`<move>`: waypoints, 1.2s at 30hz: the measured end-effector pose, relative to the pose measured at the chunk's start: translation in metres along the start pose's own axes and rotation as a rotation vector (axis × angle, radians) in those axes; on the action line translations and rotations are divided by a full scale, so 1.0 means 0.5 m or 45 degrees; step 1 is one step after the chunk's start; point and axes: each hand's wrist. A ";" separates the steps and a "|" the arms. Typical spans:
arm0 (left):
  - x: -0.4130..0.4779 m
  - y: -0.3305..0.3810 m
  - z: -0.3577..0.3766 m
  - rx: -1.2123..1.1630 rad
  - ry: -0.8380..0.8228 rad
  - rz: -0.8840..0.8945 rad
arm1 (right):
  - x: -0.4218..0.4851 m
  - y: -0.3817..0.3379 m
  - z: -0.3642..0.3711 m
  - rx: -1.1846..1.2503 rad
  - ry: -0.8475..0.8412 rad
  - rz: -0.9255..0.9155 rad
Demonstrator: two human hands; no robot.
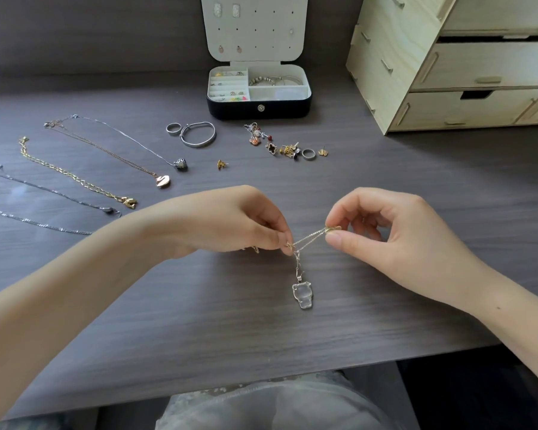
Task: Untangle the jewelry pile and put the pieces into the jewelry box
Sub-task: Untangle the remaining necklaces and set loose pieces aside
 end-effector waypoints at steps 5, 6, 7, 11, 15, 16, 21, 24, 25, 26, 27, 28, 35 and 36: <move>0.002 -0.002 -0.003 -0.098 0.005 0.012 | 0.016 -0.007 -0.004 0.275 0.003 0.051; 0.002 -0.001 -0.003 -0.125 0.006 0.014 | 0.020 -0.006 -0.004 0.309 0.001 0.058; 0.003 -0.001 -0.003 -0.150 0.011 0.019 | 0.025 -0.005 -0.003 0.335 0.002 0.064; 0.010 -0.006 -0.002 -0.219 0.028 0.067 | 0.047 0.000 0.002 0.339 0.011 0.044; 0.015 -0.005 0.001 -0.359 0.072 0.088 | 0.064 0.005 0.010 0.252 0.054 -0.009; 0.017 -0.005 0.002 -0.392 0.083 0.088 | 0.066 0.007 0.013 0.216 0.071 -0.027; 0.025 -0.007 -0.001 -0.516 0.118 0.094 | 0.069 0.027 0.036 0.068 0.117 -0.076; 0.027 -0.004 -0.003 -0.546 0.120 0.086 | 0.067 0.032 0.047 0.059 0.088 -0.051; 0.027 -0.003 -0.003 -0.555 0.121 0.081 | 0.067 0.032 0.050 0.053 0.073 -0.048; 0.027 -0.002 -0.002 -0.561 0.119 0.077 | 0.066 0.032 0.051 0.049 0.063 -0.046; 0.028 -0.001 -0.001 -0.559 0.118 0.071 | 0.066 0.031 0.052 0.050 0.057 -0.047; 0.028 0.000 0.000 -0.551 0.117 0.065 | 0.066 0.030 0.053 0.057 0.053 -0.046; 0.029 0.005 0.005 -0.566 0.125 0.040 | 0.055 0.018 0.039 0.233 -0.006 0.013; 0.028 0.005 0.005 -0.578 0.126 0.041 | 0.054 0.016 0.037 0.245 -0.011 0.019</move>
Point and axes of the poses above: each hand's wrist, its own x-axis towards the middle knuckle, its own z-axis out of the palm, y = z × x, and after that the axes turned 3 degrees about -x, right-handed
